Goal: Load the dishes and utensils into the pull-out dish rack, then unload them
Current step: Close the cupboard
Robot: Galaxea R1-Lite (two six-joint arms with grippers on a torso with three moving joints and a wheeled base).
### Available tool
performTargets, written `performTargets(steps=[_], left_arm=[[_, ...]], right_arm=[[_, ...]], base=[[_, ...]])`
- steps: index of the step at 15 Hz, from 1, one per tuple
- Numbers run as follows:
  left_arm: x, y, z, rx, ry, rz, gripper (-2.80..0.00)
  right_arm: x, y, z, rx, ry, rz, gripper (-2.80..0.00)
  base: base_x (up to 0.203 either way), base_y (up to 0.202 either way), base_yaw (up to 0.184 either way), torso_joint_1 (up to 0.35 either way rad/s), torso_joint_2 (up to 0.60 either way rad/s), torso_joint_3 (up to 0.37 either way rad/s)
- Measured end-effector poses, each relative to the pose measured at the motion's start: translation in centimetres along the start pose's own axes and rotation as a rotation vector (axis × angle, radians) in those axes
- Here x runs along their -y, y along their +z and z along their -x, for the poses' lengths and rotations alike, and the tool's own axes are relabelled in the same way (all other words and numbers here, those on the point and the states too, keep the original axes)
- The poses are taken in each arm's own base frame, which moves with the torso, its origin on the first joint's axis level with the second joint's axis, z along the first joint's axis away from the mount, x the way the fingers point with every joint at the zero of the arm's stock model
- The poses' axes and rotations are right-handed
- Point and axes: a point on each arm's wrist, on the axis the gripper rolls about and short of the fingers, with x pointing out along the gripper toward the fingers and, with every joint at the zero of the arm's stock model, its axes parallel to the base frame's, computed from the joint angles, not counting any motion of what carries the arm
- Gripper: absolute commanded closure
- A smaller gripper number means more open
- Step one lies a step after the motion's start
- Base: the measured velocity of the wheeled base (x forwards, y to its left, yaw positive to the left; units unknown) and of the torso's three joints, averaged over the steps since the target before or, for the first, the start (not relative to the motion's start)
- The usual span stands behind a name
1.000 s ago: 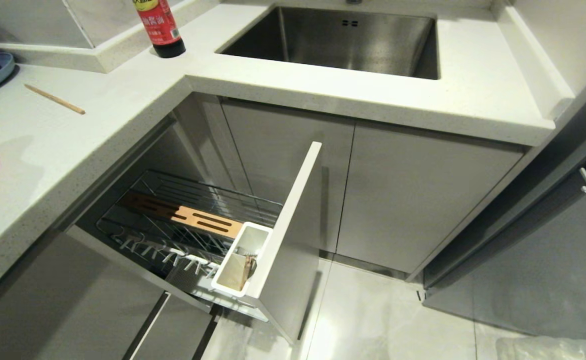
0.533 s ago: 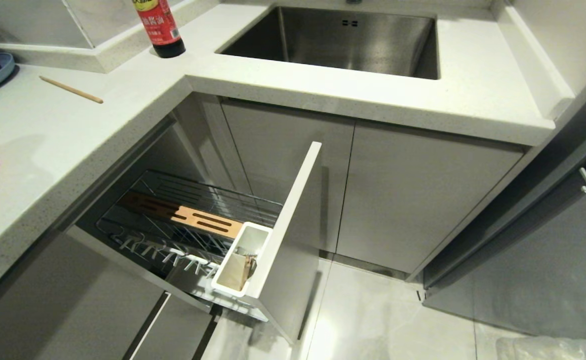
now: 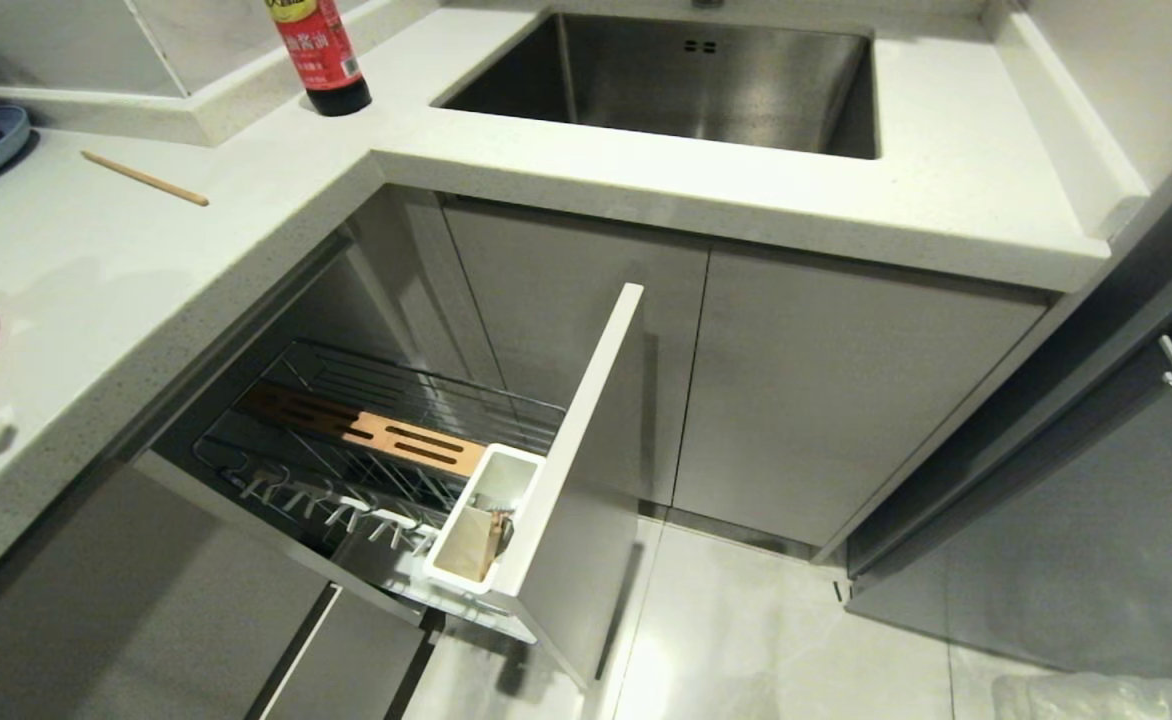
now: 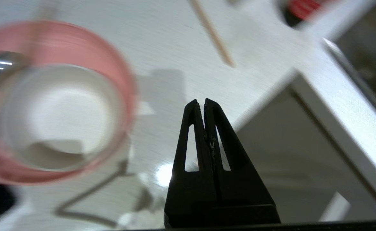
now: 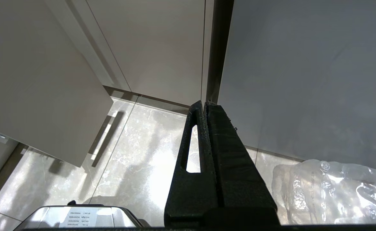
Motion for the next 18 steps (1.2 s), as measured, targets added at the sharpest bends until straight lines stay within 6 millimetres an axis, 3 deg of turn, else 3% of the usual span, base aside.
performTargets(steps=[5,9,13,18], left_arm=[[4.2,-2.8,2.8,-0.209,-0.447,-0.060,0.00],[7.6,-6.7,3.4,-0.484,-0.743,-0.175,0.00],[12.0,-12.5,2.6,-0.748,-0.860,-0.328,0.00],[16.3,-19.8,1.5,-0.956,-0.831,-0.486,0.00]], right_arm=[[0.0,0.0,0.0,0.000,0.000,0.000,0.00],[0.0,0.0,0.0,0.000,0.000,0.000,0.00],[0.0,0.0,0.0,0.001,0.000,0.000,0.00],[0.0,0.0,0.0,0.000,0.000,0.000,0.00]], base=[[0.000,0.000,0.000,0.000,0.00,0.000],[0.000,0.000,0.000,0.000,0.00,0.000],[0.000,0.000,0.000,0.000,0.00,0.000],[0.000,0.000,0.000,0.000,0.00,0.000]])
